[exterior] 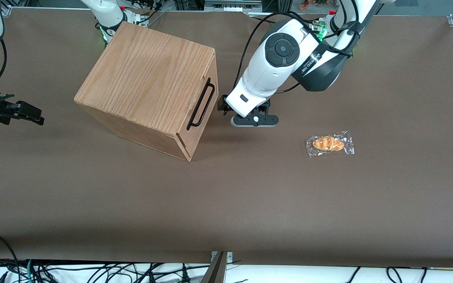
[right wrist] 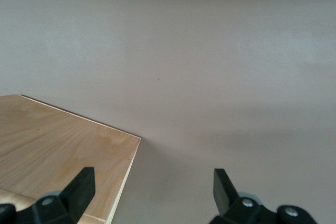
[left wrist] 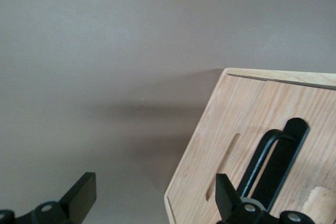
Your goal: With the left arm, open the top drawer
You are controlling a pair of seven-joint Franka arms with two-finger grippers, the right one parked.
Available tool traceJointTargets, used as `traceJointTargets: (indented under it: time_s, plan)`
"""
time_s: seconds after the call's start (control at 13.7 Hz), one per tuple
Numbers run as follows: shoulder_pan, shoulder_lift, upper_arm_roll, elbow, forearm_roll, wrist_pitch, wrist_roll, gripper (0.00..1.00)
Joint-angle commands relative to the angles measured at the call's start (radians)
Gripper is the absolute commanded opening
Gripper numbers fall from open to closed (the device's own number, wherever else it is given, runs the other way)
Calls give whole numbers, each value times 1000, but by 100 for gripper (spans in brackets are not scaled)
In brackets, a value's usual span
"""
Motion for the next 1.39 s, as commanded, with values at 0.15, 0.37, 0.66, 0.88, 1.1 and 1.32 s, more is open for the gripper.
traceJointTargets:
  time_s: [0.15,0.37,0.66,0.88,1.1,1.32]
  plan:
    - [-37,45,7,43,-29,16,1,100]
    - [-51,62,7,67,-35,18,12,100]
    - [-69,101,7,112,-48,18,38,100]
    - [-79,114,7,113,-48,23,50,100]
    - [-79,115,7,112,-38,27,58,100]
    - [-79,115,7,110,-41,26,78,100]
